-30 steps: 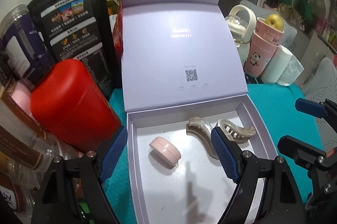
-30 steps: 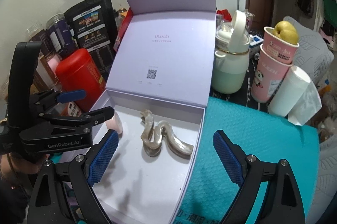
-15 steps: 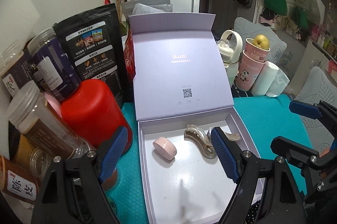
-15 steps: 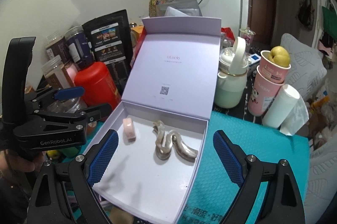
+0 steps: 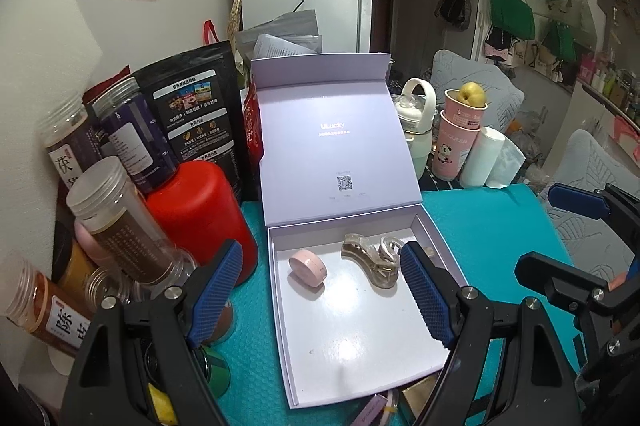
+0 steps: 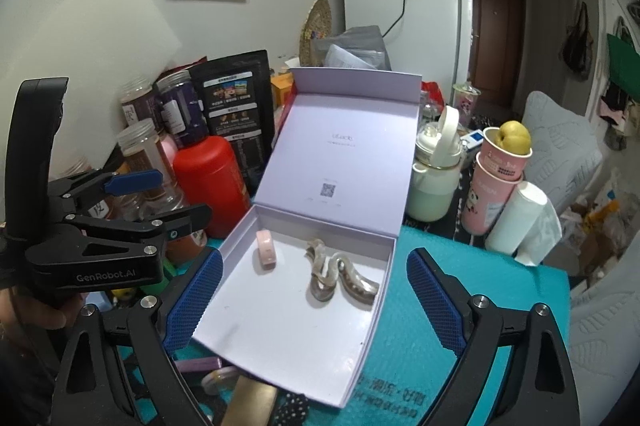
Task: Organize rigid objects
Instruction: 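Withdraw both tools from the box back toward the mat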
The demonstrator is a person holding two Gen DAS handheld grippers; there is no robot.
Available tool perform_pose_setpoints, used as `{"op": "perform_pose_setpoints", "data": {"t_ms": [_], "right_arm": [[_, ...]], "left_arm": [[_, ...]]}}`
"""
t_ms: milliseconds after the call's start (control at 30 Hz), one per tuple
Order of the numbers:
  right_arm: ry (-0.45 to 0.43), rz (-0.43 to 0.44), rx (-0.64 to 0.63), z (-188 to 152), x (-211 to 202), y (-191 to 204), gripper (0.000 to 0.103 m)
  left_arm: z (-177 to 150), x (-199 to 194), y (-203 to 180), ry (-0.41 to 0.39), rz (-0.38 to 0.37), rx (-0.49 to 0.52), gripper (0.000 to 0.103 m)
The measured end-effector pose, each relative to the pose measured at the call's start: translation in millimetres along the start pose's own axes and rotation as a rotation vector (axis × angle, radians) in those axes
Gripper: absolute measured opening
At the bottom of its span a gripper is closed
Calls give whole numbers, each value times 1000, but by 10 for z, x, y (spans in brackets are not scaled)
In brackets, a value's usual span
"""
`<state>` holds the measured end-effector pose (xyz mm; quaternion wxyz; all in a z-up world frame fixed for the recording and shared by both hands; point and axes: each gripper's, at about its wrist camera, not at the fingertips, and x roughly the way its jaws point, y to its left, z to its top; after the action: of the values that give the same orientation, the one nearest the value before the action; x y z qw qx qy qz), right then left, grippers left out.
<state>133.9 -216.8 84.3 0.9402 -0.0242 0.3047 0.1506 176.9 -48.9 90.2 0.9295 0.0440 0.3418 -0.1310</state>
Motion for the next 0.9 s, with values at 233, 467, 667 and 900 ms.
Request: {"op": "perform_pose_setpoints", "data": {"t_ms": [233, 467, 667, 900], "right_arm": [[-13, -6, 6, -119, -211, 85, 95], [-19, -9, 6, -302, -386, 196, 95], [-18, -2, -3, -449, -494, 286, 95], [-9, 7, -3, -626, -559, 376, 95]], "left_arm": [[-156, -216, -57, -15, -30, 10, 82], [-367, -386, -71, -10, -29, 12, 81], [-551, -502, -90, -5, -27, 23, 82], [-793, -565, -101, 18, -29, 25, 81]]}}
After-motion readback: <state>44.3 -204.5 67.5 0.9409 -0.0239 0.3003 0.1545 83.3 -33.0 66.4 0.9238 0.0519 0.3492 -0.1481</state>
